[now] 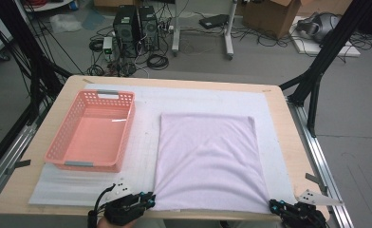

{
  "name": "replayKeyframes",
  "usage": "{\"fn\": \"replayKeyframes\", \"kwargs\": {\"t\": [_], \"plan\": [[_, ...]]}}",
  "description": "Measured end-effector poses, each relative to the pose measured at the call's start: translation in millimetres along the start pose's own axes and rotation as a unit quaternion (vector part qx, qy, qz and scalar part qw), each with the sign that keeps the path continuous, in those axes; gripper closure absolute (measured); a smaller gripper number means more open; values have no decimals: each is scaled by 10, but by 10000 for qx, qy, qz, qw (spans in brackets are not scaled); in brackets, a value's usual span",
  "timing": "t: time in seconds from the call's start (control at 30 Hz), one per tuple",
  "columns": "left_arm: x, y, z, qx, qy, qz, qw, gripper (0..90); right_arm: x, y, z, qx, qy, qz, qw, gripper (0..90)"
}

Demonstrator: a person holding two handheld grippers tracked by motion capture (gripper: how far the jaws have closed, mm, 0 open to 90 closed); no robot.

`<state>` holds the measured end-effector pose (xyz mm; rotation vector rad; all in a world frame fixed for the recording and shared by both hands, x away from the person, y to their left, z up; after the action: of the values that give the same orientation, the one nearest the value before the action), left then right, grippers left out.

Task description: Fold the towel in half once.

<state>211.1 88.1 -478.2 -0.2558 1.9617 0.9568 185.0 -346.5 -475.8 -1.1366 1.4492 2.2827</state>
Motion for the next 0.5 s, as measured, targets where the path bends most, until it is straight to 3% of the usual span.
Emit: {"fn": "replayKeyframes", "kwargs": {"t": [0.03,0.13,0.27,0.4,0.5], "plan": [[-45,-19,19,-34,-34,-68,10000,589,-30,1,-11,80,49,-51,9999,731],[-195,-81,60,-140,-266,-407,9987,477,-134,-8,-45,201,125,-286,9993,671],[-397,-184,130,-155,-601,-657,9959,497,-262,-38,-87,360,313,-550,9973,650],[-611,-347,267,-72,-516,-682,9963,517,-384,-85,-117,433,473,-696,9955,677],[-750,-510,419,-46,-315,-498,9983,542,-485,-168,-172,431,513,-722,9951,684]]}}
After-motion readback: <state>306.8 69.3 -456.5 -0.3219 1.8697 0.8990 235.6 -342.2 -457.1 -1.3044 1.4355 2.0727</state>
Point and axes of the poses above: each handheld gripper's, and its own axes: y roughly backward along the jaws, x roughly out of its underside, z roughly to its left, the point moved 6 cm from there along -y, roughly forward along the jaws, and after that the axes turned 2 degrees about z, right-handed, at the moved point
